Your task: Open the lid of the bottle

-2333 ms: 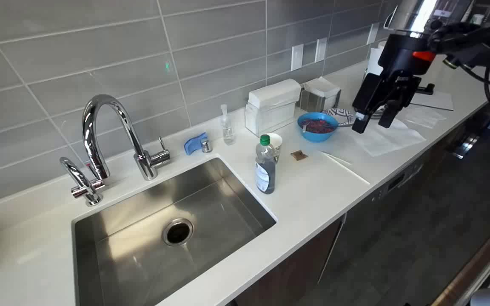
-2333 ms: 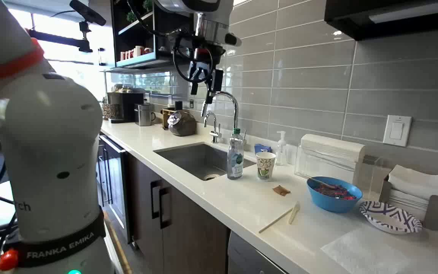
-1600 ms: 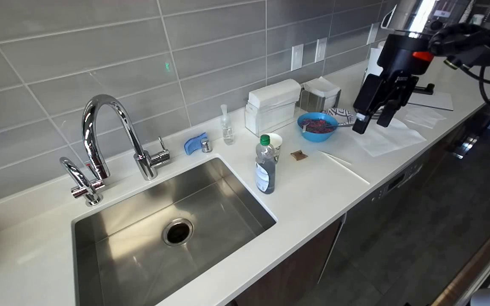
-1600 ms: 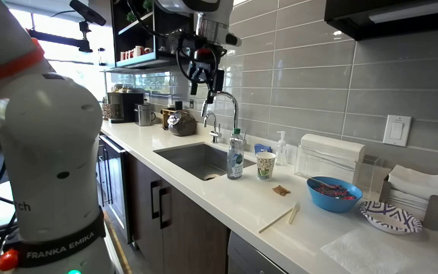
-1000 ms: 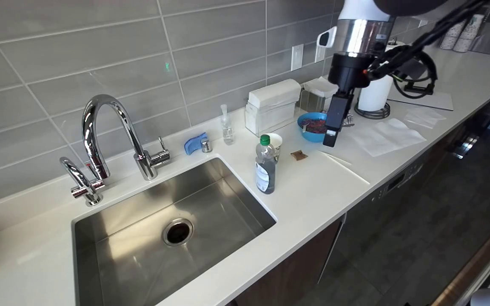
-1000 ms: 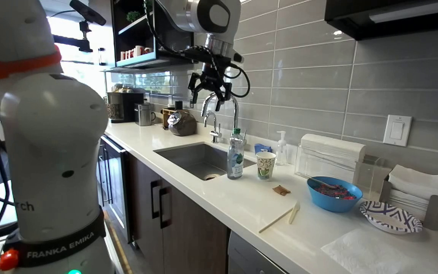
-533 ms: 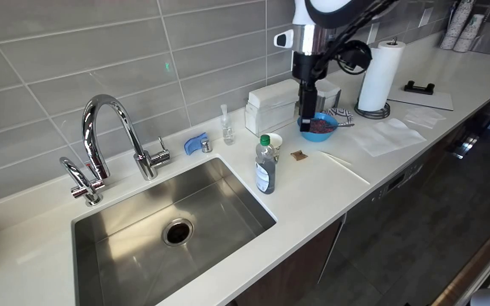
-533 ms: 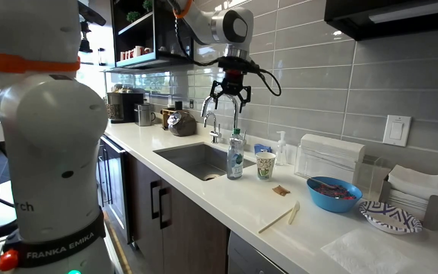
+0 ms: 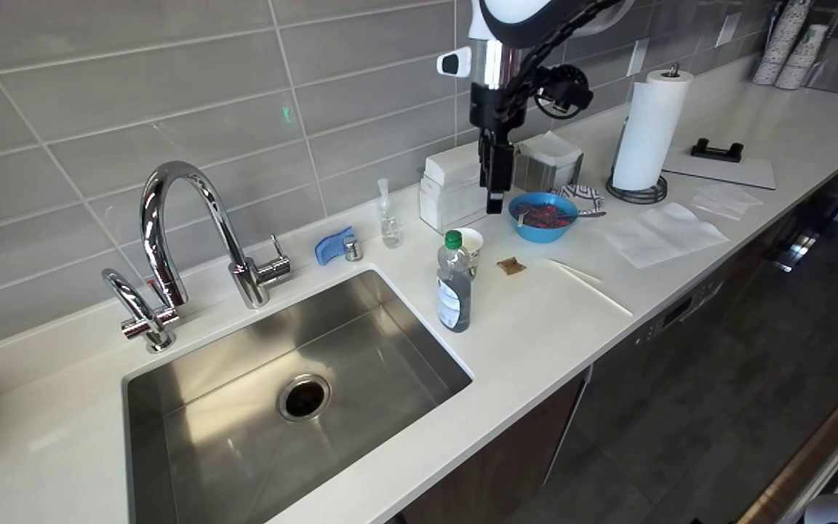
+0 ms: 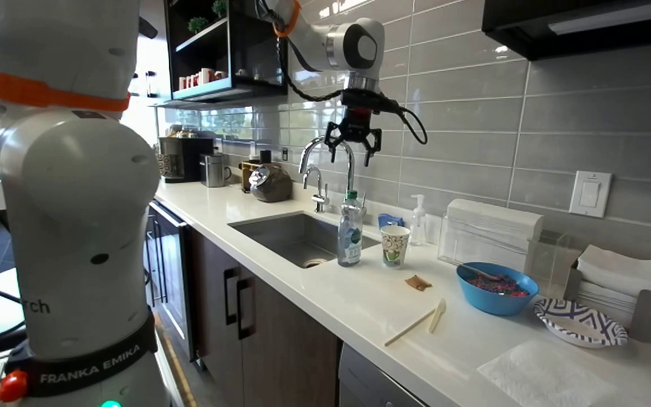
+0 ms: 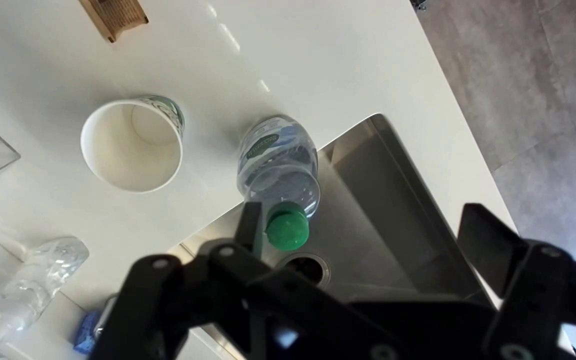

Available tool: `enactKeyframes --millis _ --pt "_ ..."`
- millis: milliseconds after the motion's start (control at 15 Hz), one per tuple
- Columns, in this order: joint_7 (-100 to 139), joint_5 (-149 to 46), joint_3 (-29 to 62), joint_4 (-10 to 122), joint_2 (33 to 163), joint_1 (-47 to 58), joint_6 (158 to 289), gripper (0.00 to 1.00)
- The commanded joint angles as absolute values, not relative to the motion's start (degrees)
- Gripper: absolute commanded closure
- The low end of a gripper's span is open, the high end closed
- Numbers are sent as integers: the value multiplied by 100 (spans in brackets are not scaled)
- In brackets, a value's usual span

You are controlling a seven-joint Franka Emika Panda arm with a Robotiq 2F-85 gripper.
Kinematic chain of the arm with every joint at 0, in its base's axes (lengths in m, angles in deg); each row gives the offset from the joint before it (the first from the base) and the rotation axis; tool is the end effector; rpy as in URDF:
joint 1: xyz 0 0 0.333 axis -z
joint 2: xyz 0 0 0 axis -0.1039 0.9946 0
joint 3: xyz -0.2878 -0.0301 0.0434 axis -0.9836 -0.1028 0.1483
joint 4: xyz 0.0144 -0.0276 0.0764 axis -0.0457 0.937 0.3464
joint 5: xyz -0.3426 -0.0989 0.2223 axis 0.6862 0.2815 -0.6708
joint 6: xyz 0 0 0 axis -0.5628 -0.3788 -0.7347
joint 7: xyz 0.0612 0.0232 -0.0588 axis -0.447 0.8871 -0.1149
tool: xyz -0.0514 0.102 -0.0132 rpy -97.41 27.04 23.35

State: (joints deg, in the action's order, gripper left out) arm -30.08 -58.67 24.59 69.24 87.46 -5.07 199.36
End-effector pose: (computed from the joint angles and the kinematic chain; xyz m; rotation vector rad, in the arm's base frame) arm 0.5888 0.1642 0.4226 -2.6673 -1.4989 0.0012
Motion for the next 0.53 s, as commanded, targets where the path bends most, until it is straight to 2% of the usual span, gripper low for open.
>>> enactKeyframes --millis 0,467 --pt "-2989 -5846 2638 6898 8752 -342 19915 0" --pt "-4573 -6235 2843 6499 9262 -200 20009 0"
